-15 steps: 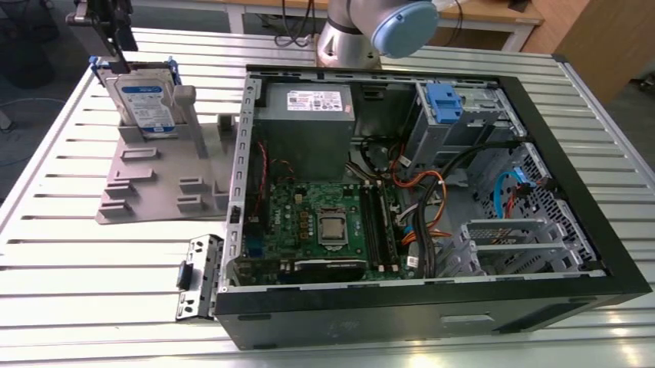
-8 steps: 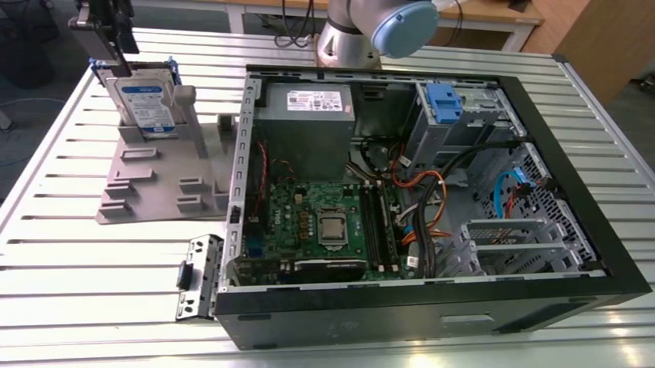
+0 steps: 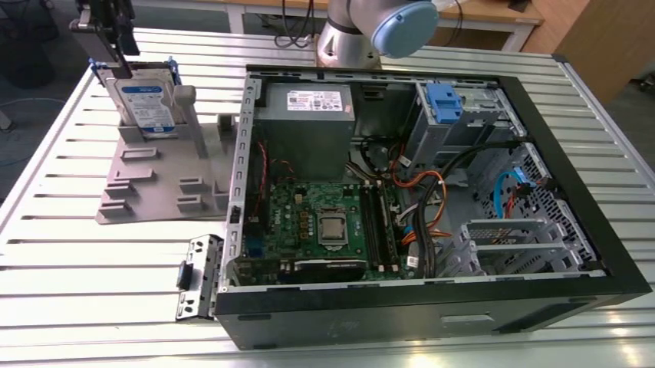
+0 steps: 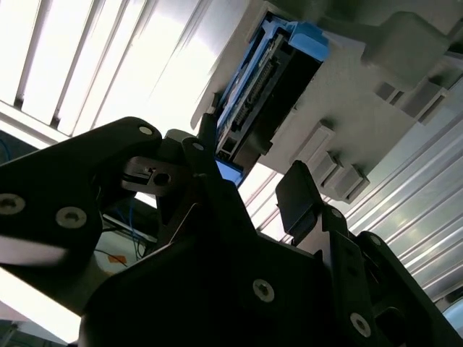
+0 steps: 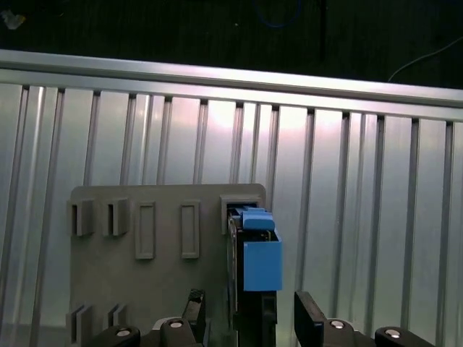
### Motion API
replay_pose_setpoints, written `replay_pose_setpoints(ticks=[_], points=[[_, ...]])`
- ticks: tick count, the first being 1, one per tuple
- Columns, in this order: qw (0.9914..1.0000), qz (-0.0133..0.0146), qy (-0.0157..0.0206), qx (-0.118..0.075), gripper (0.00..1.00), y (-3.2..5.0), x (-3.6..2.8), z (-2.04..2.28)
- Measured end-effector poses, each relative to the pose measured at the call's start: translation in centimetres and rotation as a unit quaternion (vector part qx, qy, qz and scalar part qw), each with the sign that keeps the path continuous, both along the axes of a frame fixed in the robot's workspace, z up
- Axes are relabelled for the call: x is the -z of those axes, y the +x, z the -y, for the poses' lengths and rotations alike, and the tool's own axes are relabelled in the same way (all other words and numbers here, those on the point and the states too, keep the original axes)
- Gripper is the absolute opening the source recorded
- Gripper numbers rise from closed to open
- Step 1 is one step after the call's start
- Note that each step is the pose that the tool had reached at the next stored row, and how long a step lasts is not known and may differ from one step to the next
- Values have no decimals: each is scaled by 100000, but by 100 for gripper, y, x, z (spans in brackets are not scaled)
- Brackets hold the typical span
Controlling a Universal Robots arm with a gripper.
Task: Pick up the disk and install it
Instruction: 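Pick up the disk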
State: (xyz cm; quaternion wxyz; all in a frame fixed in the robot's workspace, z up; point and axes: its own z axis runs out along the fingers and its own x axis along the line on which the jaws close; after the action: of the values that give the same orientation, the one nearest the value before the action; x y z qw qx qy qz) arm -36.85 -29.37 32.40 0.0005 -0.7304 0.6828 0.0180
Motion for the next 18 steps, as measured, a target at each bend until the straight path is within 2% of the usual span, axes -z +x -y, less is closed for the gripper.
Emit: replay_pose_setpoints(ticks=[8,12,18], points=[[100000,-10,-9,2,60,-26,61,-7],[100000,16,0,-140,60,-85,90,-57],[99969,11,-4,-2496,60,-90,178,-72]])
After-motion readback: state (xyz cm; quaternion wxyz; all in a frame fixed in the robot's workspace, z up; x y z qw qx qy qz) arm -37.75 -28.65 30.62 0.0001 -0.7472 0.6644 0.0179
